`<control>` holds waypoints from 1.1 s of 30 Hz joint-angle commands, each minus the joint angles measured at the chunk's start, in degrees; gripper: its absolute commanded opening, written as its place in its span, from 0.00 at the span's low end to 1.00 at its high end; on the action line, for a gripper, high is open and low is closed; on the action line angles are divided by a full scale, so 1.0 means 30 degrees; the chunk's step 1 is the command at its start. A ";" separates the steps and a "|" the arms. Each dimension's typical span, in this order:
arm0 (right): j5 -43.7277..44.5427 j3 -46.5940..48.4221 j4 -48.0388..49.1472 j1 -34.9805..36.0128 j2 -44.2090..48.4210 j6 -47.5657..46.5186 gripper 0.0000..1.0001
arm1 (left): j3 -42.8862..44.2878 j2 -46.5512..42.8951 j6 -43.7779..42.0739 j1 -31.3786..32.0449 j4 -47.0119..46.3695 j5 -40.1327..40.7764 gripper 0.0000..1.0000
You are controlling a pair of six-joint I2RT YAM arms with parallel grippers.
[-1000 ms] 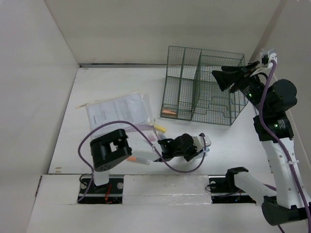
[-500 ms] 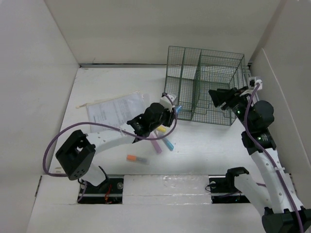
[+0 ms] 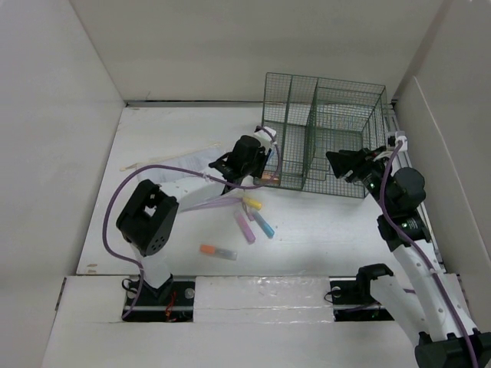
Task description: Organize the desk
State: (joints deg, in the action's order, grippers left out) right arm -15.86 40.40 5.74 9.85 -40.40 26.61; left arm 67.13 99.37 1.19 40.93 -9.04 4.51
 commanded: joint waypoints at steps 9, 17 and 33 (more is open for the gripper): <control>0.0100 0.0039 0.1075 0.0321 -0.0068 -0.0052 0.61 | 0.1675 0.1356 -0.3501 -0.0078 0.1460 -0.2291 0.00; -0.0076 0.0068 0.1252 0.0321 -0.0448 0.0036 0.61 | 0.3106 0.2850 -0.4059 -0.0078 0.2951 -0.3233 0.00; -0.0134 -0.0050 0.1545 0.0321 -0.0800 0.0124 0.61 | 0.2028 0.1802 -0.3211 -0.0078 0.2194 -0.1709 0.36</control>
State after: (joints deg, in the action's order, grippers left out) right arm -15.84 39.90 6.68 10.22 -42.85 26.83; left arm 74.41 109.34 -9.61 40.80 -1.08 -2.00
